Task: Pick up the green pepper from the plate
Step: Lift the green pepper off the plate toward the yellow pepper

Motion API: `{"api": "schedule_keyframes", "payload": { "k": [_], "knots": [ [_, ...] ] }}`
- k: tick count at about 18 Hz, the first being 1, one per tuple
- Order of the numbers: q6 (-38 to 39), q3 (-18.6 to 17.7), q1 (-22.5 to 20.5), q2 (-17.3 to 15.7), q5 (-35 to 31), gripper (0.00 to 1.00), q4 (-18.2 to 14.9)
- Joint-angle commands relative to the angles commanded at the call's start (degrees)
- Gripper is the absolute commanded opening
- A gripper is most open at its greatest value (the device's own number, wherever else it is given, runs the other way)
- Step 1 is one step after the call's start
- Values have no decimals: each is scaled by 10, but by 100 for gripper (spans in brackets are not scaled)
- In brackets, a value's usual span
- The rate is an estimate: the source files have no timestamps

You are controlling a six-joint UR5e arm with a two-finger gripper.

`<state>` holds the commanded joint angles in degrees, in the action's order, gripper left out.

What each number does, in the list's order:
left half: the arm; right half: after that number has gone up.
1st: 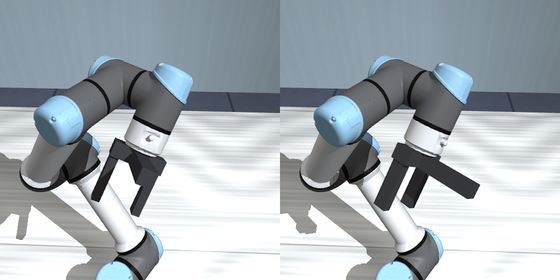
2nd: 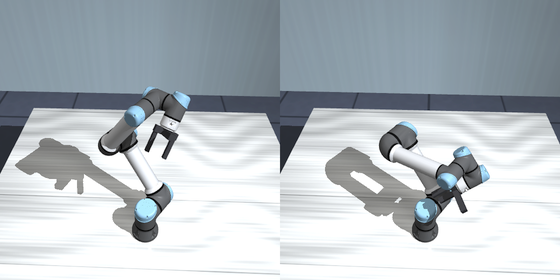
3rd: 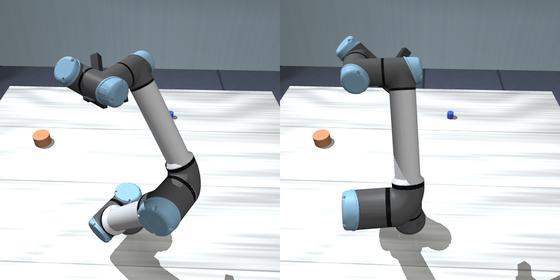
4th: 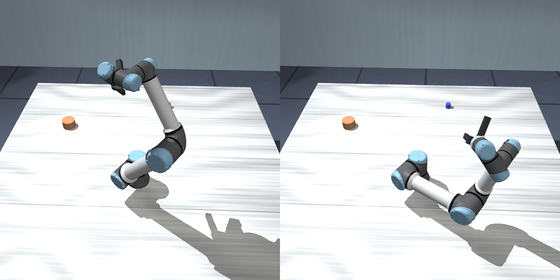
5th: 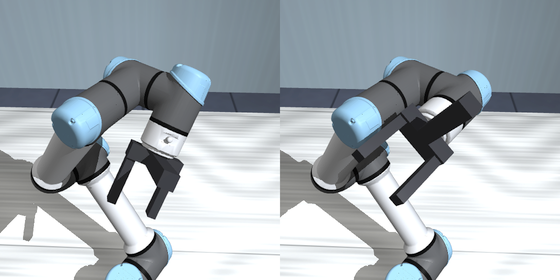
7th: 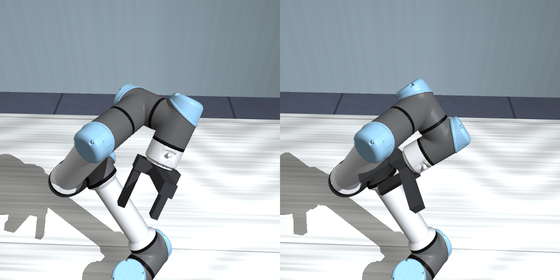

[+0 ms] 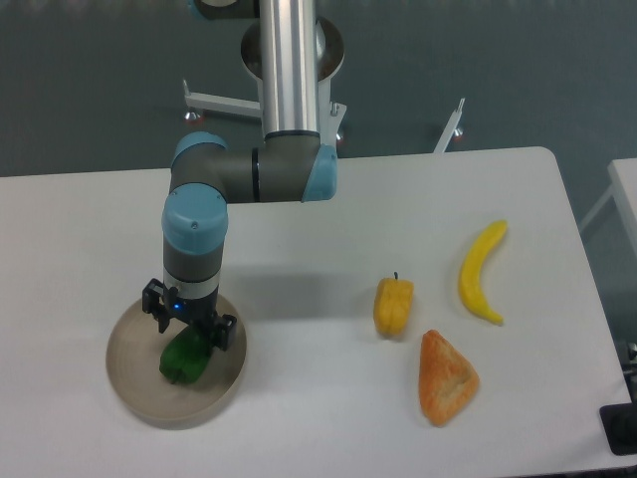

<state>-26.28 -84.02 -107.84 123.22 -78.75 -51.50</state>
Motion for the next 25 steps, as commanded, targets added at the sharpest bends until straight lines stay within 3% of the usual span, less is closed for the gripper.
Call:
{"api": "schedule_keyframes", "payload": {
  "k": [2, 12, 15, 18, 25],
  "knots": [
    [-1, -1, 0, -1, 1, 36, 0],
    [-24, 4, -14, -25, -1, 28, -4],
    [-52, 4, -54, -46, -1, 27, -11],
    [-128, 4, -103, -63, -2, 27, -23],
    [-282, 23, -182, -69, -11, 27, -36]
  ]
}}
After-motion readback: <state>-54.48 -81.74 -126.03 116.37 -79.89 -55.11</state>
